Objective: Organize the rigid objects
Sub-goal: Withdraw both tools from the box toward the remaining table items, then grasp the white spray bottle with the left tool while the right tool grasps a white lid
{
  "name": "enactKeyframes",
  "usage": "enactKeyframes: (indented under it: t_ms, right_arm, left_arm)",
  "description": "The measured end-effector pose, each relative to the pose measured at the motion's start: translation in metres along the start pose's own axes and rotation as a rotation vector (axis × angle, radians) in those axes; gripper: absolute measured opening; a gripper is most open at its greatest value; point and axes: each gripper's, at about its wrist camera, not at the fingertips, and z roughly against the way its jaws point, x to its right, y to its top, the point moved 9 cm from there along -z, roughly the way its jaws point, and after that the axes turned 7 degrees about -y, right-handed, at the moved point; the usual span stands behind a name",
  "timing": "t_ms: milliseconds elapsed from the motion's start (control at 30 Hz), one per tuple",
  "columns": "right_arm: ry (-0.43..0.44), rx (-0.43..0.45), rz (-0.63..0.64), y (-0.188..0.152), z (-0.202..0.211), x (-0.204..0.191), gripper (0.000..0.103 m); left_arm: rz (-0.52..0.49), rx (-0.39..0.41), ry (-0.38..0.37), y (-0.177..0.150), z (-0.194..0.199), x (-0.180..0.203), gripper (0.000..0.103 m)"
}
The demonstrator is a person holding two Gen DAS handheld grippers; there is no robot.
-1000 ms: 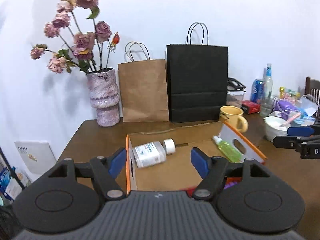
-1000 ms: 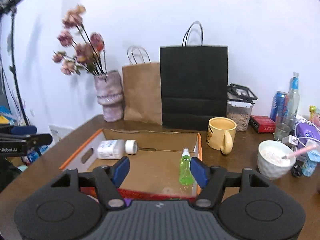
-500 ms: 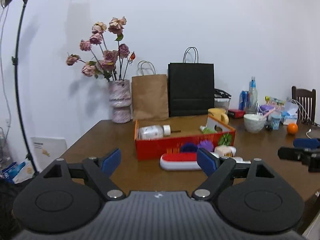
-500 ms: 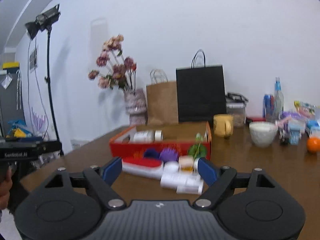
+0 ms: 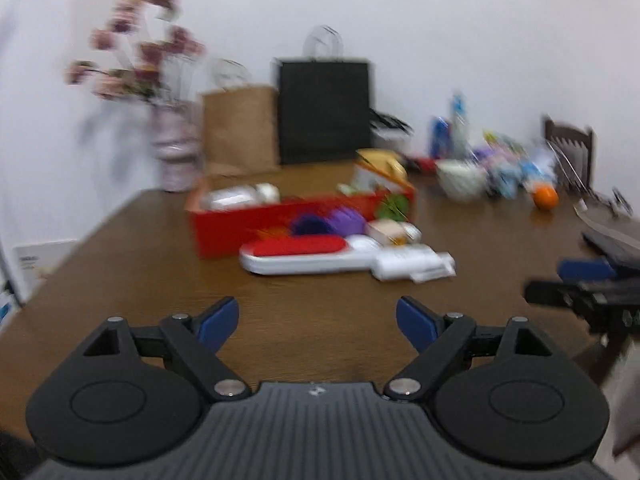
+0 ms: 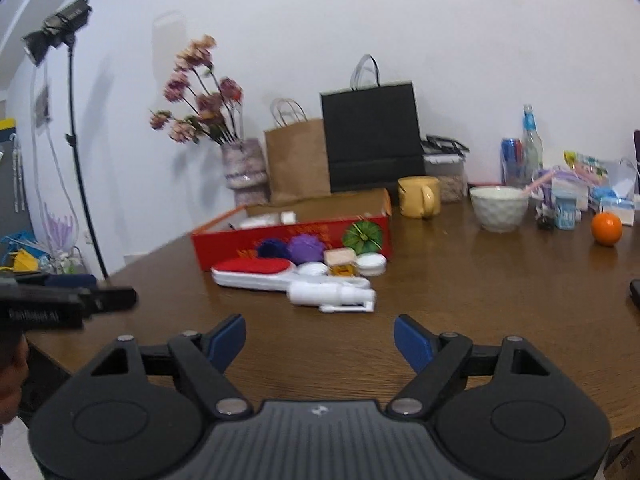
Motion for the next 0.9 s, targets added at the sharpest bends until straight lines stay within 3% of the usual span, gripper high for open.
enactKeyframes:
  t_ms: [100, 200, 300, 467, 567, 733, 900]
  right_arm:
    - [-0.014, -0.025, -0.022, 0.004, -0.022, 0.017, 0.072]
    - [-0.028, -0.028, -0.026, 0.014, -0.039, 0.031, 0.072]
    - [-0.036, -0.026, -0.020, 0.025, -0.054, 0.042, 0.072]
    - [-0.029, -0.032, -0.006, 0.044, -0.083, 0.055, 0.072]
    - [-0.024, -0.027, 0.007, 0.057, -0.098, 0.058, 0.072]
    - [0.009, -0.043, 0.056, 0.071, -0.130, 0.052, 0.072]
    - [0.023, -0.090, 0.088, 0.078, -0.174, 0.047, 0.071]
  left_arm:
    - [-0.105, 0.005, -0.017, 0.006, -0.037, 0.021, 0.082]
    - [-0.250, -0.025, -0.121, 0.013, -0.083, 0.044, 0.063]
    - [-0.360, -0.079, -0.135, 0.021, -0.127, 0.050, 0.043]
    - [-0.485, -0.139, -0.299, 0.028, -0.168, 0.070, 0.041]
    - [-0.456, -0.235, -0.337, 0.025, -0.177, 0.077, 0.040]
    - [-0.359, -0.343, -0.473, 0.019, -0.169, 0.084, 0.040]
    - [-0.238, -0.368, -0.489, 0.021, -0.191, 0.085, 0.038]
